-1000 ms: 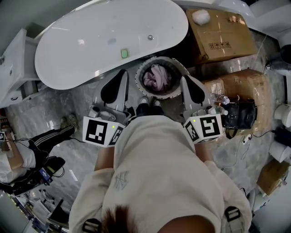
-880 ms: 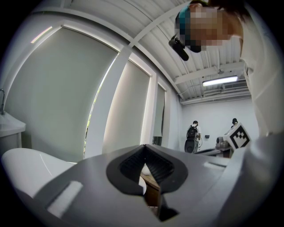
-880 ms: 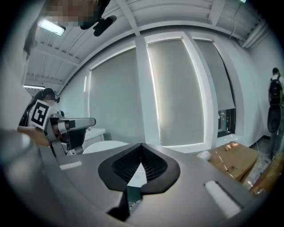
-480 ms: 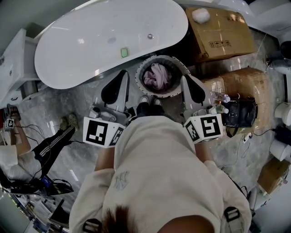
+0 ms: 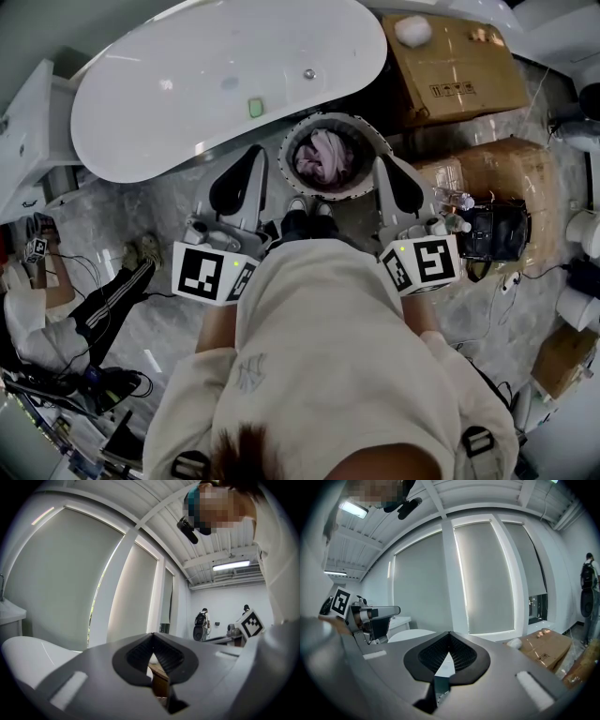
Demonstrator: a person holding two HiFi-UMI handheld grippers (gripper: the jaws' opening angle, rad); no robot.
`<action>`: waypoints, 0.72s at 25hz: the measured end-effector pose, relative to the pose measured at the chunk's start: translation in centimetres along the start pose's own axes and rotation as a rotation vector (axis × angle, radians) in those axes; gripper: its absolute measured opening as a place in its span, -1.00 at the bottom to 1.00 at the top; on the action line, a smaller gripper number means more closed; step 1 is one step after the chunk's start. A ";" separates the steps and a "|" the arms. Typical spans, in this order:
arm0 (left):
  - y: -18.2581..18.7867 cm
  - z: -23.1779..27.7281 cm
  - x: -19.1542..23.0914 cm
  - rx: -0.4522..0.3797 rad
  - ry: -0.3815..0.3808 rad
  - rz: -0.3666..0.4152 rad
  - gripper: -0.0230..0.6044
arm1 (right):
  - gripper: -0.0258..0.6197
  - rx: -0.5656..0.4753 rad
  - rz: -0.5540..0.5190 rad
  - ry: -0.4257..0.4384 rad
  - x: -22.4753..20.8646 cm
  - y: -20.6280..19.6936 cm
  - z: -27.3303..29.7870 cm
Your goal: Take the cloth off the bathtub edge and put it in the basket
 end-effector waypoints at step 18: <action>-0.1 0.6 -0.6 0.009 -0.007 0.006 -0.79 | -0.93 0.011 -0.011 0.012 -0.6 -0.1 0.0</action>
Point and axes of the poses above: the fingertips, and each gripper's own axes: z forward along the fingers, x to its left, y out of its top, the point moved 5 cm from there along -z, backward along the fingers, and after that the axes turned 15 degrees about y, right-handed, at the moved point
